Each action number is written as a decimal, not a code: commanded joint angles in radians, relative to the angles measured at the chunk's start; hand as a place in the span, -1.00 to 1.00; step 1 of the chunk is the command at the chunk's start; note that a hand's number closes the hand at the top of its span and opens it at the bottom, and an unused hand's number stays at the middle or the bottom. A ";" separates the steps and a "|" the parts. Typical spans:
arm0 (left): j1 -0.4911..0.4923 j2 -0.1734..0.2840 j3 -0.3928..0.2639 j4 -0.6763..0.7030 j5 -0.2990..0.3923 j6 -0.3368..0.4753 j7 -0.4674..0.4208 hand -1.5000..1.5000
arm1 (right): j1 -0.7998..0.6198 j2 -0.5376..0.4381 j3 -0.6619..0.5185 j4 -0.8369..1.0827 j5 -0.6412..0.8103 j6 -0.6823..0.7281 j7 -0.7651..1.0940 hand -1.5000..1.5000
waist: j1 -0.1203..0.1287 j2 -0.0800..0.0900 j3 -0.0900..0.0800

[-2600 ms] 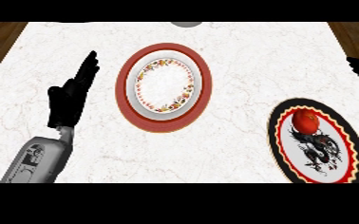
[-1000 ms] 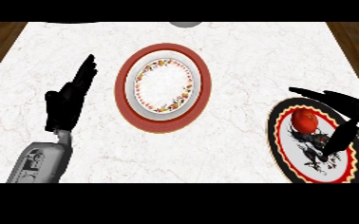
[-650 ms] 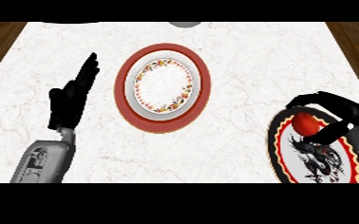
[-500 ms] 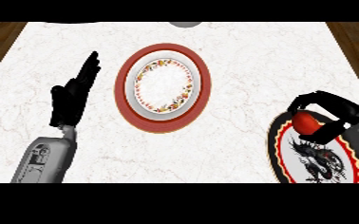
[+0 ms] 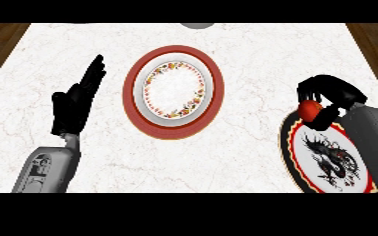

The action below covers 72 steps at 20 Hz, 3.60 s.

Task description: Pick the tomato from the plate and place it in the plate

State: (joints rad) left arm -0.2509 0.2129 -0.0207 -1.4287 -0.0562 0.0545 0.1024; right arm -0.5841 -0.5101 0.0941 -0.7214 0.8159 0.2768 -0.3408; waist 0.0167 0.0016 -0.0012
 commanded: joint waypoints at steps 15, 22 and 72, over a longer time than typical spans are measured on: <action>0.009 0.004 0.028 0.006 -0.020 0.006 -0.004 0.00 | -0.137 0.089 -0.137 -0.361 -0.139 -0.200 -0.058 1.00 | -0.026 -0.008 0.001; 0.009 0.003 0.037 0.009 -0.017 -0.016 -0.014 0.00 | -0.133 0.268 -0.043 -0.530 -0.171 -0.089 0.128 1.00 | -0.019 -0.005 0.001; -0.023 0.003 0.087 0.054 -0.015 -0.071 -0.028 0.00 | -0.341 0.310 0.067 0.081 -0.918 -0.407 0.117 -1.00 | -0.015 0.001 0.001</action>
State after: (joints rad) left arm -0.2682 0.1924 0.0347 -1.4077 -0.0907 0.0090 0.0949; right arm -0.9481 -0.1273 0.2293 -0.6282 -0.0594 -0.1971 -0.1983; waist 0.0137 0.0041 0.0005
